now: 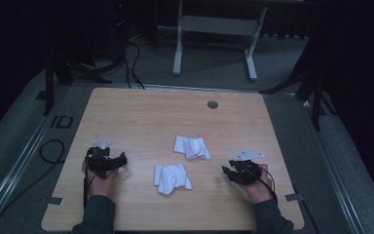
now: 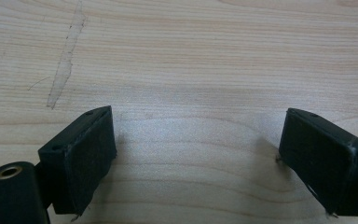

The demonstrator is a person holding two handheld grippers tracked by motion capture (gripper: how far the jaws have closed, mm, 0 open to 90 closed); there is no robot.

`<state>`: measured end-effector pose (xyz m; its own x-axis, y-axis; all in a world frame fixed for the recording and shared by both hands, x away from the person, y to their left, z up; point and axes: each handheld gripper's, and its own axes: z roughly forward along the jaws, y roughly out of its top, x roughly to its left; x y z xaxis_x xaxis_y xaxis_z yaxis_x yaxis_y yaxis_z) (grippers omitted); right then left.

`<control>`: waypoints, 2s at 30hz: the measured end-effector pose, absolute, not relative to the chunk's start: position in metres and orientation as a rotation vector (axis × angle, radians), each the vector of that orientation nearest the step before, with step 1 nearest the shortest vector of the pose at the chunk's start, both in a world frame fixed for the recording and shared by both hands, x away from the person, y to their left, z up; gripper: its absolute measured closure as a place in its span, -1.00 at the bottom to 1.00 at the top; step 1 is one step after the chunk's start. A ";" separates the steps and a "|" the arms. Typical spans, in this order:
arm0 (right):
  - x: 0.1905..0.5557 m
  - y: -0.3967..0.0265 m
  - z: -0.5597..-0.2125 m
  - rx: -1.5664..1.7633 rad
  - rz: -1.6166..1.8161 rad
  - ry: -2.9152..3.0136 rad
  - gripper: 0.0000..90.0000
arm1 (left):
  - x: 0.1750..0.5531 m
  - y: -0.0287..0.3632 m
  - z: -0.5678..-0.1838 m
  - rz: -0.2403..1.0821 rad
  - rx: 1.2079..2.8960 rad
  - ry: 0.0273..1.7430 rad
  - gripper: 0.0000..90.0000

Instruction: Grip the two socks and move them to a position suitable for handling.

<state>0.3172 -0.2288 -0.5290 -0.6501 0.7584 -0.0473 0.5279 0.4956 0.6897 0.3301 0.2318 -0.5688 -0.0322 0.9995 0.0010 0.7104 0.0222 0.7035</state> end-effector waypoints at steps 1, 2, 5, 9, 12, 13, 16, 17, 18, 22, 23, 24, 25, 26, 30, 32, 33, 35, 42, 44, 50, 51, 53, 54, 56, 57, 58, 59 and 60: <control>0.316 -0.226 -0.529 1.066 0.933 2.407 0.31 | 0.330 0.232 -0.569 0.739 1.740 1.795 -0.76; 0.316 -0.226 -0.529 1.066 0.933 2.407 0.31 | 0.330 0.232 -0.569 0.739 1.740 1.795 -0.76; 0.314 -0.218 -0.528 1.035 0.931 2.434 0.31 | 0.330 0.232 -0.569 0.739 1.740 1.795 -0.76; 0.312 -0.205 -0.527 0.993 0.930 2.464 0.31 | 0.330 0.232 -0.569 0.739 1.740 1.796 -0.76; 0.311 -0.198 -0.527 0.970 0.933 2.477 0.31 | 0.330 0.232 -0.569 0.739 1.740 1.796 -0.76; 0.311 -0.195 -0.527 0.959 0.931 2.486 0.31 | 0.330 0.232 -0.569 0.739 1.740 1.795 -0.76; 0.309 -0.186 -0.526 0.929 0.924 2.506 0.32 | 0.330 0.232 -0.569 0.739 1.740 1.793 -0.76; 0.309 -0.184 -0.525 0.918 0.924 2.514 0.32 | 0.330 0.232 -0.569 0.739 1.740 1.792 -0.75; 0.309 -0.181 -0.525 0.907 0.923 2.521 0.32 | 0.330 0.231 -0.569 0.740 1.740 1.792 -0.75; 0.308 -0.168 -0.524 0.873 0.919 2.542 0.32 | 0.330 0.231 -0.569 0.739 1.742 1.792 -0.75; 0.308 -0.164 -0.523 0.860 0.922 2.549 0.32 | 0.330 0.231 -0.569 0.739 1.742 1.792 -0.75; 0.308 -0.161 -0.523 0.853 0.923 2.554 0.32 | 0.330 0.231 -0.569 0.738 1.742 1.791 -0.75; 0.308 -0.158 -0.522 0.843 0.930 2.560 0.33 | 0.330 0.231 -0.569 0.738 1.743 1.789 -0.75; 0.308 -0.154 -0.522 0.833 0.934 2.566 0.33 | 0.330 0.231 -0.569 0.737 1.743 1.788 -0.75; 0.307 -0.138 -0.520 0.798 0.952 2.590 0.34 | 0.330 0.231 -0.569 0.736 1.747 1.786 -0.75; 0.307 -0.135 -0.520 0.793 0.956 2.595 0.34 | 0.330 0.231 -0.569 0.736 1.749 1.785 -0.75; 0.306 -0.130 -0.520 0.782 0.958 2.603 0.34 | 0.330 0.231 -0.569 0.736 1.751 1.783 -0.75; 0.306 -0.119 -0.519 0.769 0.967 2.624 0.34 | 0.330 0.231 -0.569 0.736 1.751 1.782 -0.75; 0.305 -0.093 -0.521 0.725 0.976 2.671 0.36 | 0.330 0.230 -0.569 0.732 1.755 1.778 -0.75; 0.305 -0.087 -0.523 0.723 0.967 2.684 0.36 | 0.330 0.230 -0.569 0.732 1.756 1.778 -0.75; 0.305 -0.076 -0.529 0.722 0.955 2.718 0.27 | 0.329 0.230 -0.569 0.730 1.760 1.774 -0.75; 0.305 -0.074 -0.530 0.724 0.959 2.724 0.24 | 0.329 0.230 -0.568 0.730 1.760 1.774 -0.75; 0.306 -0.069 -0.534 0.737 0.950 2.750 0.18 | 0.329 0.230 -0.569 0.731 1.759 1.773 -0.75; 0.307 -0.067 -0.536 0.742 0.946 2.756 0.17 | 0.329 0.230 -0.569 0.731 1.759 1.773 -0.75; 0.308 -0.065 -0.540 0.755 0.941 2.772 0.18 | 0.329 0.230 -0.569 0.731 1.759 1.773 -0.75; 0.308 -0.064 -0.541 0.761 0.936 2.774 0.21 | 0.329 0.230 -0.569 0.731 1.759 1.773 -0.75; 0.308 -0.063 -0.542 0.764 0.927 2.779 0.27 | 0.329 0.230 -0.569 0.731 1.759 1.773 -0.75; 0.308 -0.063 -0.543 0.765 0.925 2.780 0.35 | 0.329 0.230 -0.569 0.731 1.758 1.773 -0.75; 0.308 -0.063 -0.542 0.772 0.932 2.777 0.46 | 0.329 0.230 -0.569 0.731 1.758 1.772 -0.75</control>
